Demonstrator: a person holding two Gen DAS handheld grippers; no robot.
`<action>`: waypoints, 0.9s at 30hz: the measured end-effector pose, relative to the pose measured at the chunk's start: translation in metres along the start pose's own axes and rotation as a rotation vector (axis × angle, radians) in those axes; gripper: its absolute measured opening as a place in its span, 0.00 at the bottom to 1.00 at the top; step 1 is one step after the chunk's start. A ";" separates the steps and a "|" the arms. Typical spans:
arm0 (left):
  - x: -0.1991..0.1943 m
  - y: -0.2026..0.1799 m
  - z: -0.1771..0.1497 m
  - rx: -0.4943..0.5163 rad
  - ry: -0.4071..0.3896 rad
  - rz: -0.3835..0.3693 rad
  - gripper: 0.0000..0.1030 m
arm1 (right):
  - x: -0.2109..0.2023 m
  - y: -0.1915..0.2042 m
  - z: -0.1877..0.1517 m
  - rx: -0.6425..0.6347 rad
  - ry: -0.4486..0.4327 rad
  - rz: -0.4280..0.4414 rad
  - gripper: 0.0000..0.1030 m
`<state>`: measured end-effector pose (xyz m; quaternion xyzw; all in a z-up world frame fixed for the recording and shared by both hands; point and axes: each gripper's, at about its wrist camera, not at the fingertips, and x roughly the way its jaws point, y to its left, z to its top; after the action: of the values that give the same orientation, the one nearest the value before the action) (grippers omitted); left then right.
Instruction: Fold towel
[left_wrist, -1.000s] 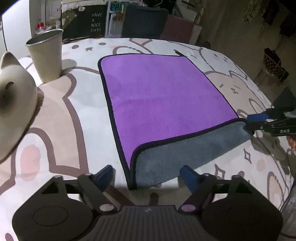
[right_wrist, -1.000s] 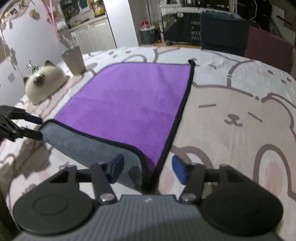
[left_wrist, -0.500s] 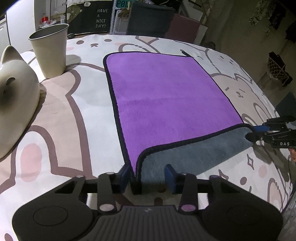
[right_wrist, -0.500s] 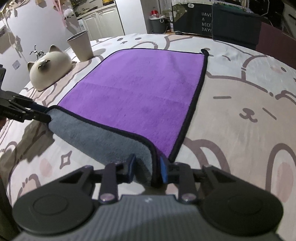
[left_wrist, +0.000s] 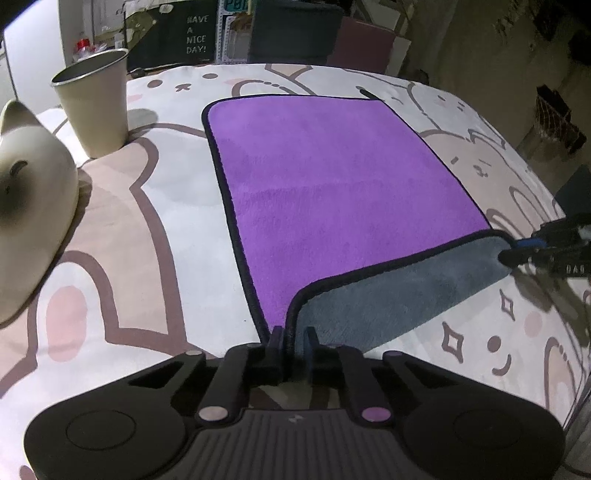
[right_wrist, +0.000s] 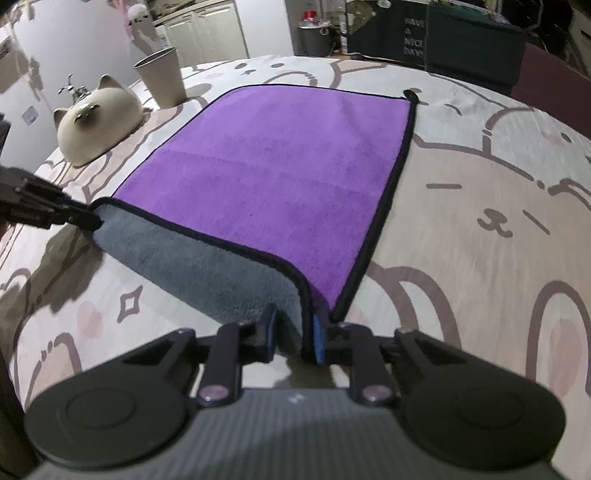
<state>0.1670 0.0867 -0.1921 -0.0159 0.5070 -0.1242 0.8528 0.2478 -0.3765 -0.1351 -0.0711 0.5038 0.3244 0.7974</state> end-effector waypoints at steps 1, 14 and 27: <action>0.000 -0.001 0.000 0.006 -0.001 0.005 0.07 | 0.000 -0.001 0.001 0.012 0.009 -0.002 0.14; -0.003 -0.006 0.002 0.030 -0.014 0.040 0.04 | -0.005 0.005 -0.001 0.007 0.004 -0.022 0.04; -0.016 -0.007 0.032 0.003 -0.134 0.113 0.04 | -0.018 0.003 0.025 0.022 -0.098 -0.075 0.04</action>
<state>0.1856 0.0801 -0.1613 0.0055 0.4487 -0.0753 0.8905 0.2600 -0.3714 -0.1070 -0.0653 0.4646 0.2920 0.8334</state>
